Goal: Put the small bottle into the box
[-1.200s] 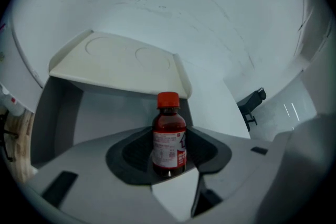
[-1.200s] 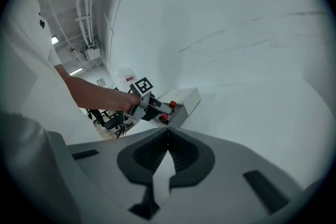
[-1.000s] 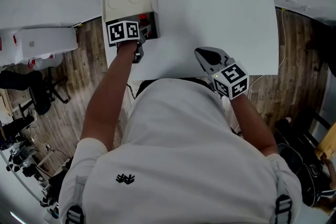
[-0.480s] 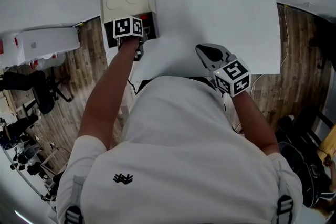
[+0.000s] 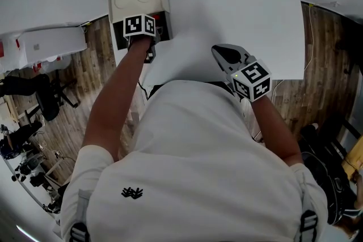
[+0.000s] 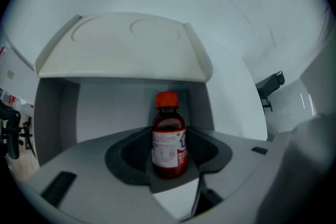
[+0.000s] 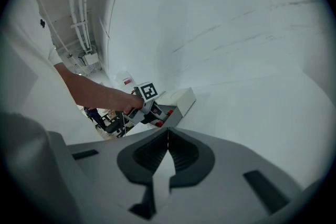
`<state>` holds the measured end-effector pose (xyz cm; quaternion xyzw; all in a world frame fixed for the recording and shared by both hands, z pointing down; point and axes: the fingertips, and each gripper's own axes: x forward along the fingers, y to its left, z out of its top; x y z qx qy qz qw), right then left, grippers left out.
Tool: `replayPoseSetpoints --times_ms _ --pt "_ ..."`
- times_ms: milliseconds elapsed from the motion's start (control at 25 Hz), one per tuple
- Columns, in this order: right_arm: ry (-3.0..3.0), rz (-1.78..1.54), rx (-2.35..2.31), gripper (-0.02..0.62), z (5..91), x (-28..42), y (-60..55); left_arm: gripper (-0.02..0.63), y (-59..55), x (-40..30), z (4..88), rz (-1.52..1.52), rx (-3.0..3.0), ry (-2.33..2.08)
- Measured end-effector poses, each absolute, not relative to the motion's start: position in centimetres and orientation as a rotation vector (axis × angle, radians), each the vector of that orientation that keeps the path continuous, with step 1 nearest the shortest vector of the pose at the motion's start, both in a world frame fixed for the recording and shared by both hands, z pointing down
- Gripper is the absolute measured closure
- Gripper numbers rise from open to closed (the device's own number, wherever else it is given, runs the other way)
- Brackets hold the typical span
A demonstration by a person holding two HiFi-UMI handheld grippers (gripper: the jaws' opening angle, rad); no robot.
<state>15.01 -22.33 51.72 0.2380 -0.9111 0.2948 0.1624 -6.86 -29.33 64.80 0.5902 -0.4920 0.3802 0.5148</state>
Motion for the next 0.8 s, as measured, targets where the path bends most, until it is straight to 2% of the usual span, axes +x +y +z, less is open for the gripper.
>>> replayPoseSetpoints --times_ms 800 --pt "-2.606 0.812 0.651 0.589 51.2 13.2 -22.2 0.359 -29.7 -6.5 63.1 0.881 1.516 -1.154"
